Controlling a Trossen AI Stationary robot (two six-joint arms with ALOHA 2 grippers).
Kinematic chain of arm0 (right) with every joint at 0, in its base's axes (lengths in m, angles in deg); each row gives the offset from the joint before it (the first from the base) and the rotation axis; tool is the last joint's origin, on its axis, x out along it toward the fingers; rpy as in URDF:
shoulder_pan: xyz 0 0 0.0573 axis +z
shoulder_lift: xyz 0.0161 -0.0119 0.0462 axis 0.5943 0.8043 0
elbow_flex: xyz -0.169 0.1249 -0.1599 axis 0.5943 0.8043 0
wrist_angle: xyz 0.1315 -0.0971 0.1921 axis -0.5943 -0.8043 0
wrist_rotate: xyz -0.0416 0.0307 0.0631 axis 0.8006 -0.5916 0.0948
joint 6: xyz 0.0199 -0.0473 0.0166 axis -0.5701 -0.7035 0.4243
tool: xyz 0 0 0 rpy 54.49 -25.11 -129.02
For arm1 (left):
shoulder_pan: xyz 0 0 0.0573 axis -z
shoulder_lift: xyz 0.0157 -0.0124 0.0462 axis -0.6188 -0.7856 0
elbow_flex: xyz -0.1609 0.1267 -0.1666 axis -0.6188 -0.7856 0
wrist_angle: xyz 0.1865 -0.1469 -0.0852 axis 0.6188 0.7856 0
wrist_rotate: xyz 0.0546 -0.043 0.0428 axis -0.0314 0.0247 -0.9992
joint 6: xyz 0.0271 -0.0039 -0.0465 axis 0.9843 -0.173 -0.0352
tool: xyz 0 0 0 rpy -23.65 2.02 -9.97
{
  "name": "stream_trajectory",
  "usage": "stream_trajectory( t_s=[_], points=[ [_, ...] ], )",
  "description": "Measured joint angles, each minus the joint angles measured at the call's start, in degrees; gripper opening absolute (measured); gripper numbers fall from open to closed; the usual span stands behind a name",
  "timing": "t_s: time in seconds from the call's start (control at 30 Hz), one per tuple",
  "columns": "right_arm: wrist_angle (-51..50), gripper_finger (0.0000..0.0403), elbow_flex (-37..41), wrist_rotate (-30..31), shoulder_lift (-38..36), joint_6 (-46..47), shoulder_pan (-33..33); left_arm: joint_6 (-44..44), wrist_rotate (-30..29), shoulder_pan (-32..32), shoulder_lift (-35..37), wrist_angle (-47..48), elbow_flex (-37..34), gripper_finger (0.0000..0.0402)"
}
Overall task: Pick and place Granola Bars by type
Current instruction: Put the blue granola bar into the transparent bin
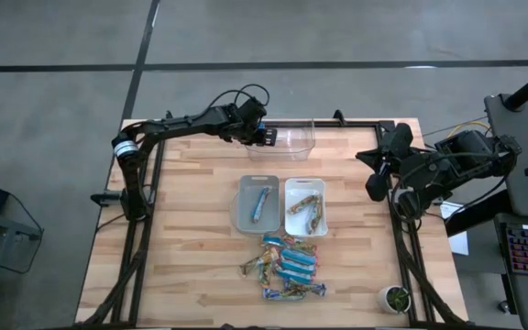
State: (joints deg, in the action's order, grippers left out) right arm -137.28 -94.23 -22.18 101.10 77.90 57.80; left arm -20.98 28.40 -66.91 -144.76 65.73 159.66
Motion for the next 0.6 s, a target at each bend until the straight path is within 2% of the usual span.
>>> stream_trajectory(
  t_s=[0.17, 0.27, 0.5, 0.6],
  points=[
    [0.0, 0.0009, 0.0, -0.4, 0.0, 0.0, 0.0, -1.1, 0.0, -0.1, 0.0, 0.0, 0.0, 0.0156],
    [0.0, 0.0009, 0.1, -0.4, 0.0, 0.0, 0.0, -1.2, 0.2, -0.1, 0.0, 0.0, 0.0, 0.0168],
    [0.0, 0.0009, 0.3, -0.6, 0.0, 0.0, 0.0, -3.0, 0.6, -0.1, 0.2, 0.1, 0.0, 0.0163],
    [0.0, 0.0009, 0.3, -0.6, 0.0, 0.0, 0.0, -3.2, 0.6, 0.4, 1.2, 0.4, 0.1, 0.0142]
  ],
)
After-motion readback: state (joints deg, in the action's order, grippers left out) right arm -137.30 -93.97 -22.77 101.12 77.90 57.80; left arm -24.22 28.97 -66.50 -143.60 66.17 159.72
